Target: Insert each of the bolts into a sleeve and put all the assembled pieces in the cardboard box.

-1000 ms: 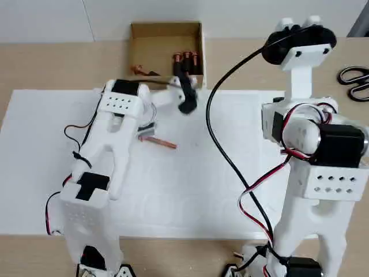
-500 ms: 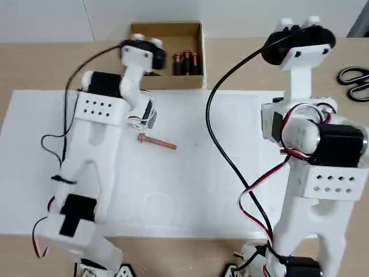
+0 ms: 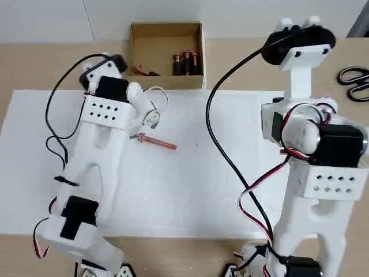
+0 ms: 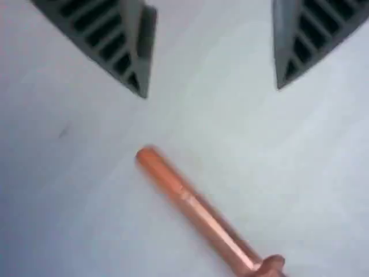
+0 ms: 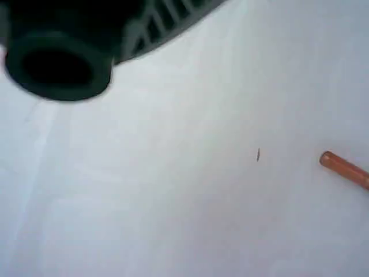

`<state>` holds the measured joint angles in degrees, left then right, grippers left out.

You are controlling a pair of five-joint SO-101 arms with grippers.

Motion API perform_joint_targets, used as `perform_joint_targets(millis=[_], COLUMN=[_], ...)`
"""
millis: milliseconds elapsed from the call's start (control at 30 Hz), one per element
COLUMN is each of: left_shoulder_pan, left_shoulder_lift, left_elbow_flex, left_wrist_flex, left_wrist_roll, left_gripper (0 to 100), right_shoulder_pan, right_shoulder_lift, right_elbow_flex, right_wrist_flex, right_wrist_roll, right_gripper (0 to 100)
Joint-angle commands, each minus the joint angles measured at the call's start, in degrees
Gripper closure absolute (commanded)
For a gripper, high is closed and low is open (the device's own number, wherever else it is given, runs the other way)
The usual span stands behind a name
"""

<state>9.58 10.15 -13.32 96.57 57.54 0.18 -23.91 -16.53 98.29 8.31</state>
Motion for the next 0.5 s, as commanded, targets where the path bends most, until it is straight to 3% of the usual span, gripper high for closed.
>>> perform_joint_targets(millis=[0, 200, 467], left_shoulder_pan=[0.0, 0.2, -0.3], left_shoulder_lift=[5.0, 14.7, 17.6], left_elbow_flex=[0.0, -0.3, -0.3], left_wrist_flex=[-3.3, -8.8, -13.5], left_wrist_roll=[9.1, 14.1, 16.4], left_gripper=[87, 87, 87], right_shoulder_pan=[-0.1, -0.1, -0.1], right_shoulder_lift=[-1.8, -1.8, -1.8], right_elbow_flex=[-2.6, -2.6, -2.6], right_wrist_flex=[0.6, 0.6, 0.6], right_wrist_roll=[0.3, 0.3, 0.3], right_gripper=[99.5, 99.5, 99.5])
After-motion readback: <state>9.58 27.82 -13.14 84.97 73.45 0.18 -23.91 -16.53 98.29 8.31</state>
